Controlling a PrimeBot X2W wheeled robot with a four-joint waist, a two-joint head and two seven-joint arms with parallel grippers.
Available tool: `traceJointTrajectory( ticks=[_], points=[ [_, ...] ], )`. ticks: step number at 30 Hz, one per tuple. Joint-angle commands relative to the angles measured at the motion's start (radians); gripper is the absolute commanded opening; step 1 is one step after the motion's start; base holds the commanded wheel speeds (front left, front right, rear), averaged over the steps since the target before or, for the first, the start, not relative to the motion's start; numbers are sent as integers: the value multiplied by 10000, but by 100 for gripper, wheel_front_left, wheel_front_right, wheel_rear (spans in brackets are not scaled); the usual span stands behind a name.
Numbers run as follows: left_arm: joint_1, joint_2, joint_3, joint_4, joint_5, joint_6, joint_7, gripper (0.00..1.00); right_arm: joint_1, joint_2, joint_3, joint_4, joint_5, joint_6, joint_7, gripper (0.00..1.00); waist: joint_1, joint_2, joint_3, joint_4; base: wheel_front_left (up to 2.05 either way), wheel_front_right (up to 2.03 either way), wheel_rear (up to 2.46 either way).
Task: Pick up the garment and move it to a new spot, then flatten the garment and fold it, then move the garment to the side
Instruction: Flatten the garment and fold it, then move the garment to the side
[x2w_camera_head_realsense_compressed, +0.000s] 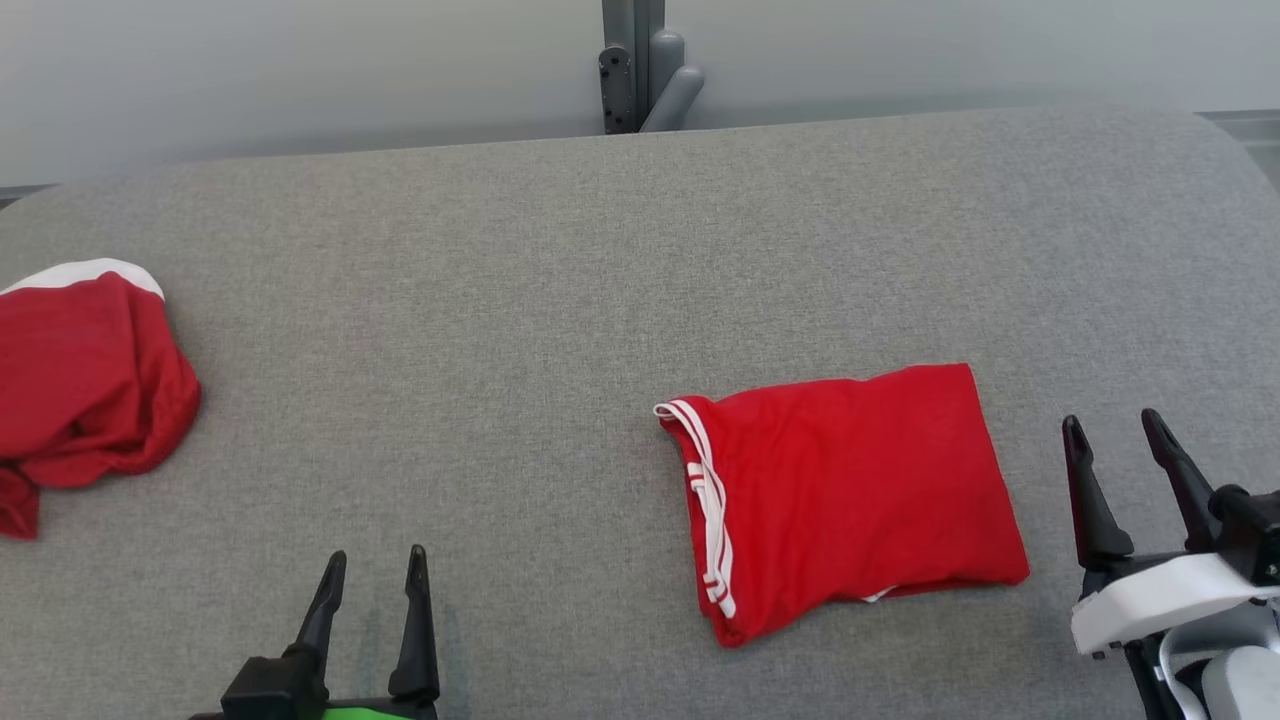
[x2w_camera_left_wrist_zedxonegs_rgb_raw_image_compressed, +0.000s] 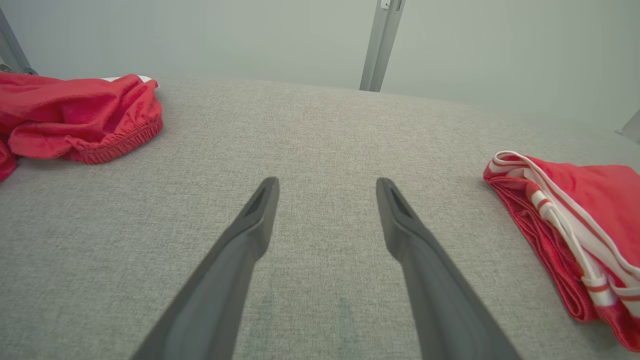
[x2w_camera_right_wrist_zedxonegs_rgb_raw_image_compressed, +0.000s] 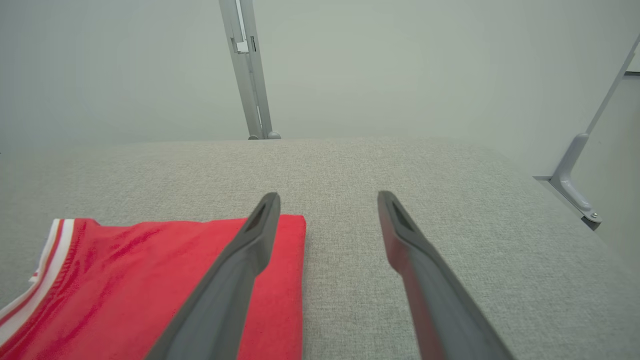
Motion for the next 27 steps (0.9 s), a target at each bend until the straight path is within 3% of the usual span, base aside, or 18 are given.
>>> traceJointTrajectory(
  ticks=[1, 8, 12, 21, 27],
  points=[
    [151, 19, 4, 28, -43, 45, -27, 100, 176, -65, -120, 393, -278, 3, -394, 100, 0, 108, -73, 13, 0, 0, 0],
    [216, 21, -138, 76, -154, 94, -27, 100, 270, 399, -612, 1897, -638, 1, -879, 100, 0, 108, -303, 89, 0, 0, 0],
    [317, 21, -146, 51, -169, 112, -29, 100, 239, 541, -691, 2099, -576, 0, -875, 100, 0, 108, -544, 88, 0, 0, 0],
    [773, 21, 41, -171, -191, 232, -27, 100, 791, 629, -957, 1074, -1003, 0, -871, 100, 0, 108, -1100, 44, 0, 0, 0],
    [798, 21, 159, -100, 58, 39, -27, 100, 1217, 706, -878, 664, -1446, 0, -872, 100, 0, 108, -1225, 81, 0, 0, 0]
  ],
)
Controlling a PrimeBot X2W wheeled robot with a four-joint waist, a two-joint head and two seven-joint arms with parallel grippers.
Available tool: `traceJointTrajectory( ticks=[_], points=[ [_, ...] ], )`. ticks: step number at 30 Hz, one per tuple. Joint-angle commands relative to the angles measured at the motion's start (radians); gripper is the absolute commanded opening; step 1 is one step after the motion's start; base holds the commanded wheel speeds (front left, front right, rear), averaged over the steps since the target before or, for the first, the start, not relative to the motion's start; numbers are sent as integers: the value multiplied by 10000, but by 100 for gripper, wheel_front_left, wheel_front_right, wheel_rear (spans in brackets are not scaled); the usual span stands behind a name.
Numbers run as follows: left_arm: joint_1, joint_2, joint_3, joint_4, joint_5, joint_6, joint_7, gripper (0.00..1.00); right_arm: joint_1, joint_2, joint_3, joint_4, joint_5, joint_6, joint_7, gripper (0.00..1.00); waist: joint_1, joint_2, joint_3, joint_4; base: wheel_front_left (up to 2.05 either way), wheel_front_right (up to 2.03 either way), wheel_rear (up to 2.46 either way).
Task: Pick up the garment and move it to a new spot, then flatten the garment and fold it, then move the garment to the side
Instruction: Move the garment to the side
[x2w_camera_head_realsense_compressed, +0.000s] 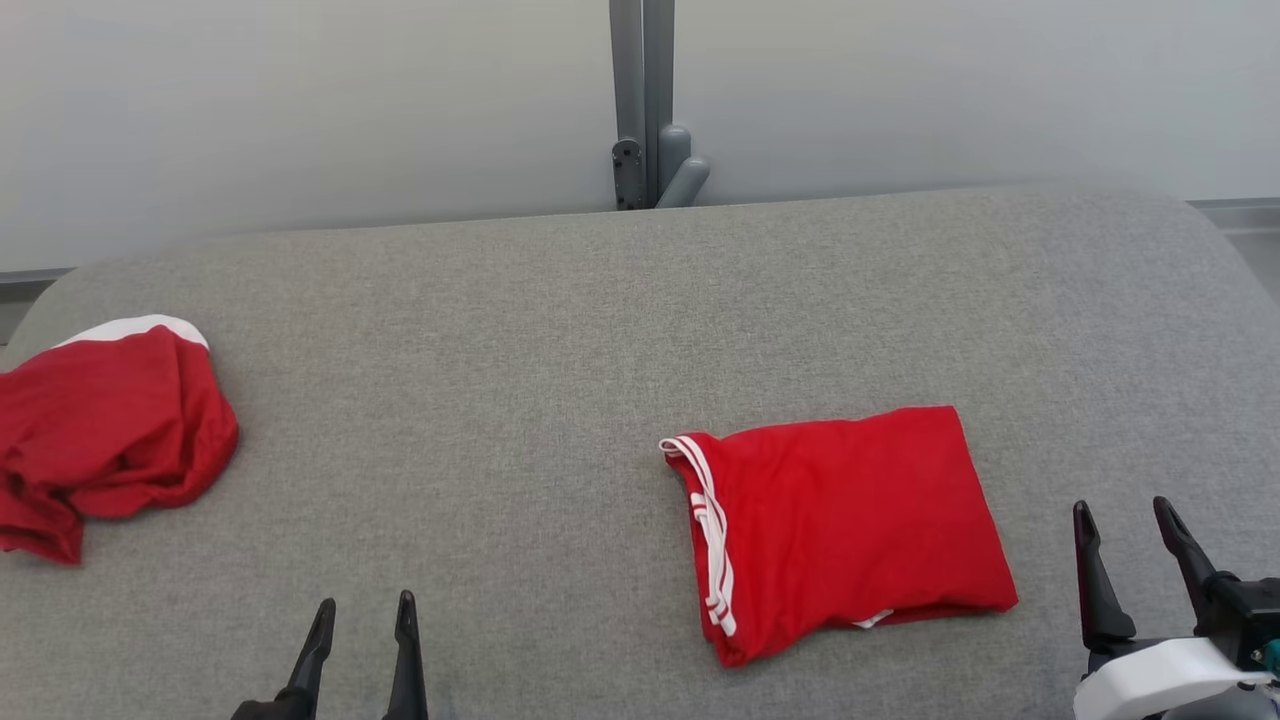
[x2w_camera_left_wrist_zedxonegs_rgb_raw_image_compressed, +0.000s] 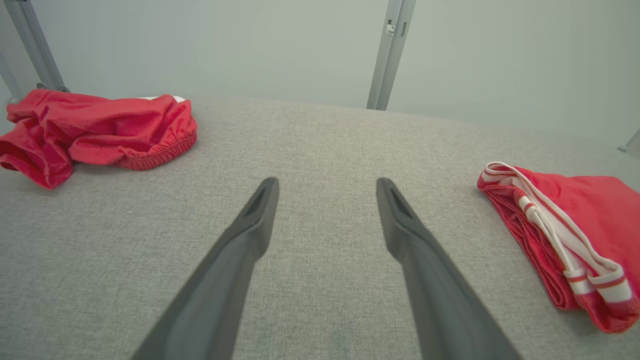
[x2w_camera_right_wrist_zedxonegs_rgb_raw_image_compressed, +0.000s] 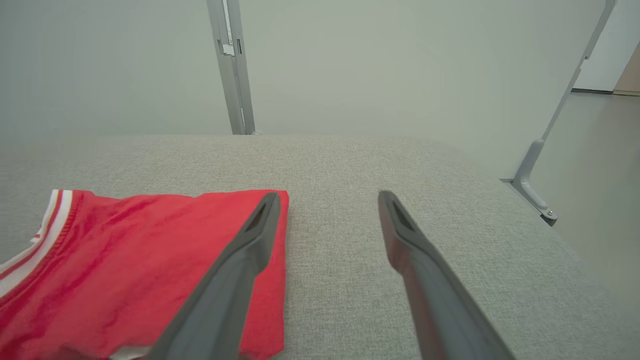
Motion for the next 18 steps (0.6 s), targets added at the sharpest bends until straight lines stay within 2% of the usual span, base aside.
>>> traceJointTrajectory(
  ticks=[1, 10, 18],
  points=[
    [61, 23, 32, 13, 109, -55, -27, 100, 149, -19, 25, -102, -94, -4, -25, 100, 0, 108, -32, 21, 0, 0, 0],
    [-154, 22, 137, 152, 346, -420, -29, 100, 545, 149, 198, -843, -275, -4, -25, 100, 0, 108, -119, -42, 0, 0, 0],
    [-96, 21, 153, 490, 347, -782, -27, 100, 860, 31, 263, -1283, -305, -4, -26, 100, 0, 108, -181, -94, 0, 0, 0]
  ],
)
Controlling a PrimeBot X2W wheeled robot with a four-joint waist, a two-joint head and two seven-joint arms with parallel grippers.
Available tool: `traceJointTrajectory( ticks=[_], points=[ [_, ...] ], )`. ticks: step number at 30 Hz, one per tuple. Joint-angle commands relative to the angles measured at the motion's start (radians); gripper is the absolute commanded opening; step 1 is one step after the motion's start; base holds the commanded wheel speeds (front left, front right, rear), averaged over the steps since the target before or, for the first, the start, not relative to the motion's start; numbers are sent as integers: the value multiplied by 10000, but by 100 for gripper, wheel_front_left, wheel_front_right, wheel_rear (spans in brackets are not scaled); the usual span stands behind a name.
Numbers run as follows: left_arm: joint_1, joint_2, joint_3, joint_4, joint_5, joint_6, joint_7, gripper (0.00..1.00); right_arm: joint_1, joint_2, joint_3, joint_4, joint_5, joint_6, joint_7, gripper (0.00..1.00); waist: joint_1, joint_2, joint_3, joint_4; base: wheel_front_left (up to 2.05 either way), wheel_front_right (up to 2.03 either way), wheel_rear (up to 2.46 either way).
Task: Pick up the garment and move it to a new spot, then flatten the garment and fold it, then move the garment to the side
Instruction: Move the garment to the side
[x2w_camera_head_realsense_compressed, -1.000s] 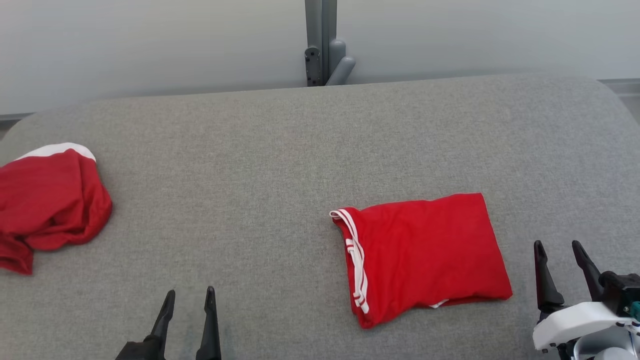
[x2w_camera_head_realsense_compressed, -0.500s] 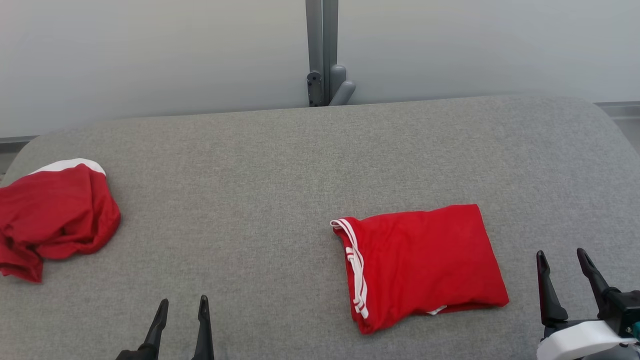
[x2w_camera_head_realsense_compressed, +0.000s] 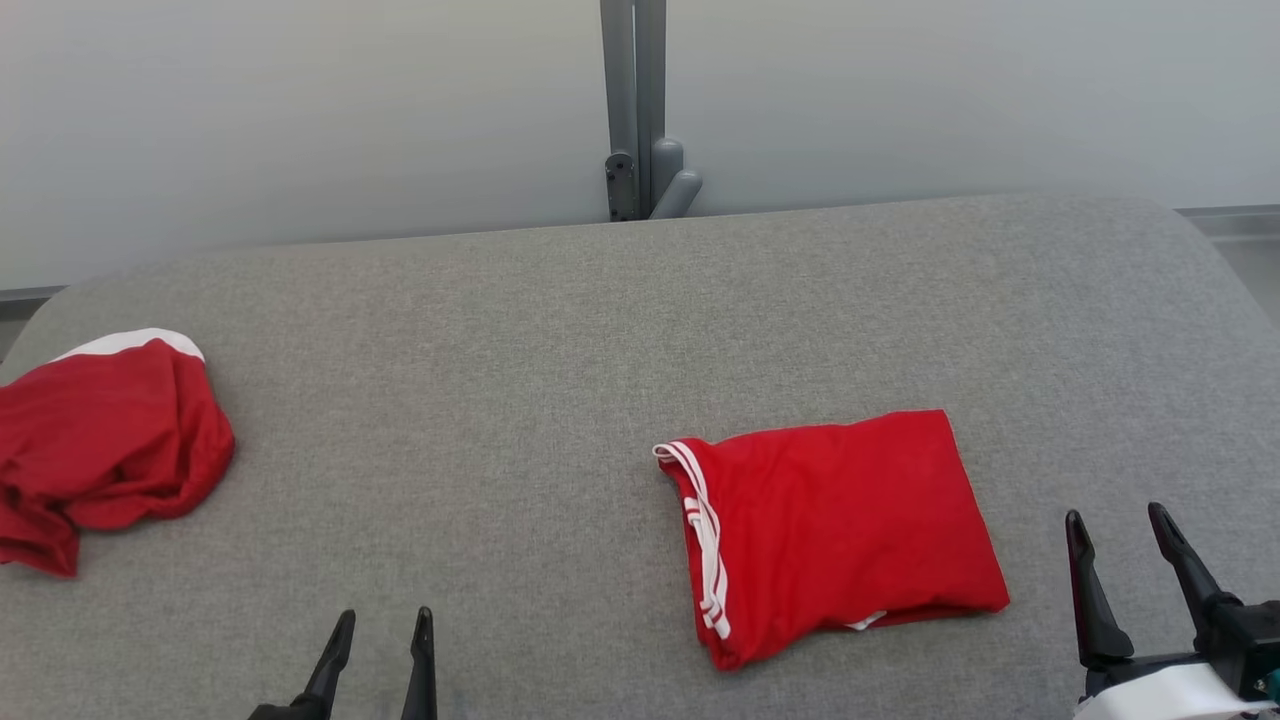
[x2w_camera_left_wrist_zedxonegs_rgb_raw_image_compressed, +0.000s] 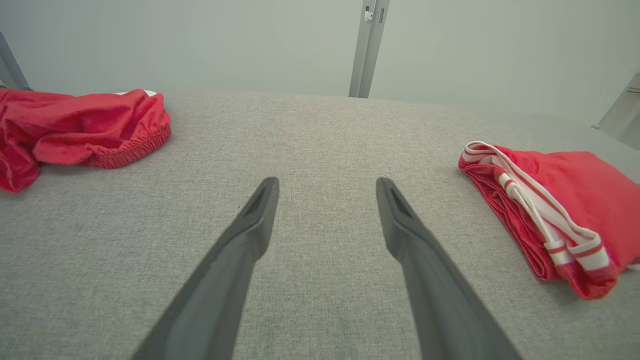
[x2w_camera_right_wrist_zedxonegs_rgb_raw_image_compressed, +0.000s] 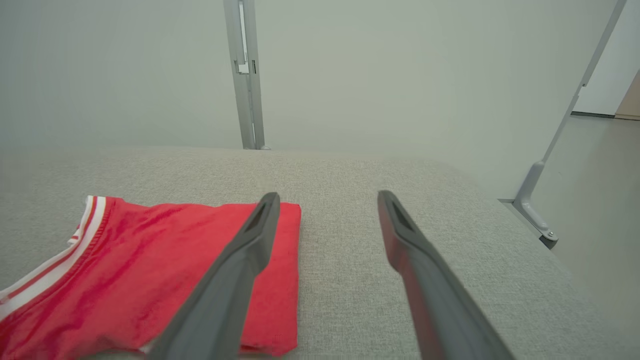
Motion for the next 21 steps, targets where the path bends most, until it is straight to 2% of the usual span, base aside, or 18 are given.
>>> traceJointTrajectory(
  ticks=[1, 17, 21],
  points=[
    [-12, 22, 40, 76, 35, -70, -27, 100, 133, -48, 17, -108, -140, -4, -26, 100, 0, 108, -12, -5, 0, 0, 0],
    [-49, 22, 133, 143, 76, -245, -27, 100, 39, -164, 9, -38, -35, -4, -26, 100, 0, 108, 6, 46, 0, 0, 0],
    [-18, 22, 162, 104, 65, -223, -27, 100, -46, -30, -75, 537, 547, -4, -26, 100, 0, 108, 29, 95, 0, 0, 0]
  ],
)
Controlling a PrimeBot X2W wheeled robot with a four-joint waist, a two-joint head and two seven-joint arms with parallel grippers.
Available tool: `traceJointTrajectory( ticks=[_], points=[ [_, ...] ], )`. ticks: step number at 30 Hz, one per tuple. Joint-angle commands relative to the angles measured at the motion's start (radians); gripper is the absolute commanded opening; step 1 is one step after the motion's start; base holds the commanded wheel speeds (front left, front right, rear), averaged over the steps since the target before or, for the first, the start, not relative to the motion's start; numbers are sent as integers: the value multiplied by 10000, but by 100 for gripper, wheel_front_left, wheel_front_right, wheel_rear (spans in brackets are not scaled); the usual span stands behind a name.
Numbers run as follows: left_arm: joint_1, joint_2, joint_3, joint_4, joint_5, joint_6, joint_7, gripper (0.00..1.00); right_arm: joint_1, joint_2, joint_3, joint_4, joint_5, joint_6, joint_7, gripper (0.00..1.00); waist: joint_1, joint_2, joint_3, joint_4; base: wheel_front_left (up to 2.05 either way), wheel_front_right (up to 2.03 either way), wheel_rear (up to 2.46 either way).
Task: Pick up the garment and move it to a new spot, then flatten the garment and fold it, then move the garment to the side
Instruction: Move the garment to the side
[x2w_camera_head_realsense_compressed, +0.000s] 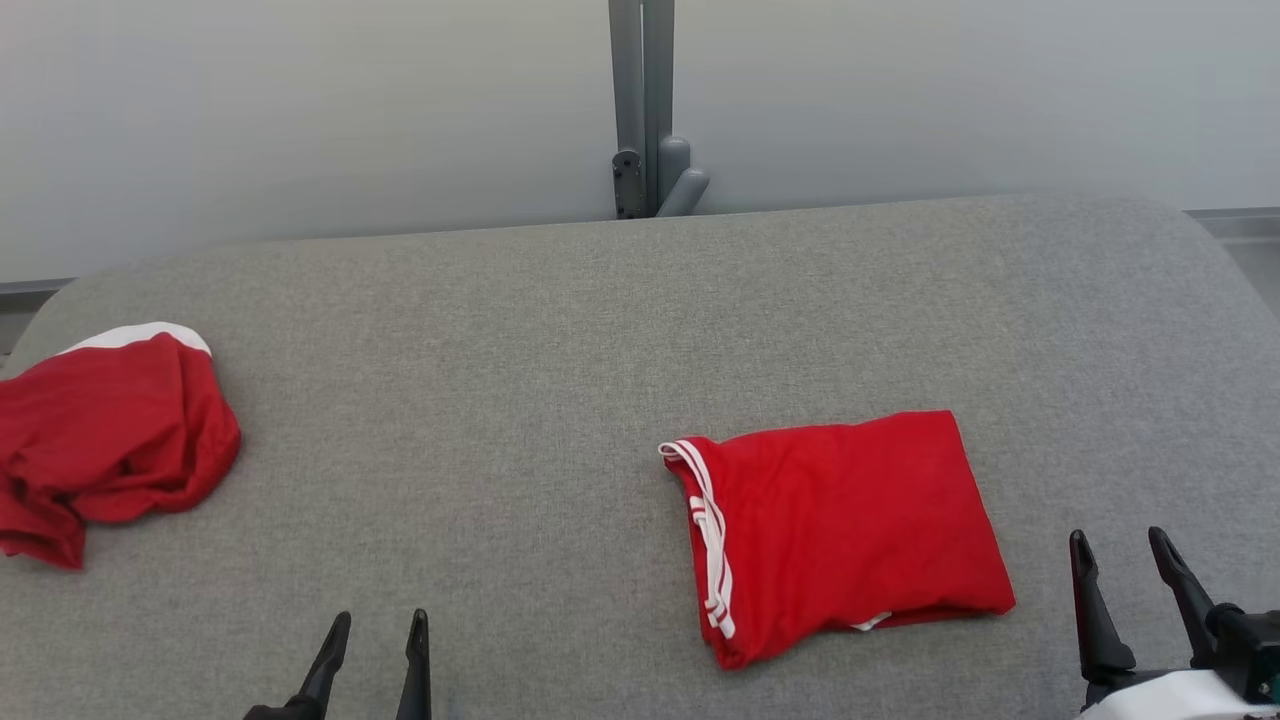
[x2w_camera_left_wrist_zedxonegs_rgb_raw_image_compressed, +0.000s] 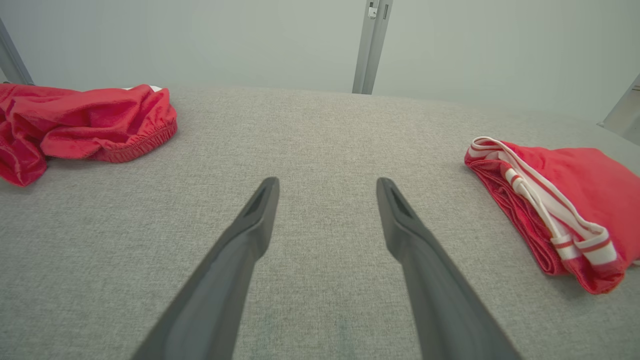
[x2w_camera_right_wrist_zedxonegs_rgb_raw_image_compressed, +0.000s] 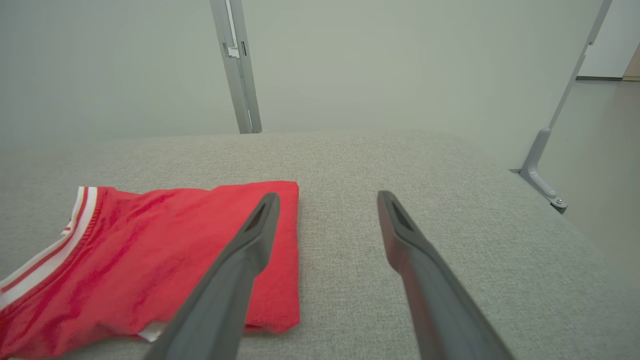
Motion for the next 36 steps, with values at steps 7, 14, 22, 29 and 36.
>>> traceJointTrajectory(
  ticks=[7, 14, 22, 29, 36],
  points=[
    [-6, 22, 52, -100, 90, -18, -27, 100, -1485, -1044, 1147, 1693, 1685, -4, 1503, 100, 0, 108, 180, -23, 0, 0, 0],
    [-304, 22, -80, -49, 208, -69, -27, 100, -3219, -1993, 2837, 2623, 3067, -4, 4176, 100, 0, 108, 596, 84, 0, 0, 0],
    [-565, 22, -133, 17, 197, -67, -27, 100, -4478, -2090, 3213, 4358, 3639, -6, 4357, 100, 0, 108, 843, 462, 0, 0, 0],
    [-831, 22, -282, -16, 119, -47, -27, 100, -5211, -1924, 3908, 5564, 4754, -4, 4830, 93, 0, 108, 1275, 562, 0, 0, 0],
    [-1117, 24, -309, -98, -8, 16, -27, 100, -5734, -2514, 4552, 5256, 5785, -7, 4571, 0, 0, 108, 1675, 482, 0, 0, 0]
  ],
)
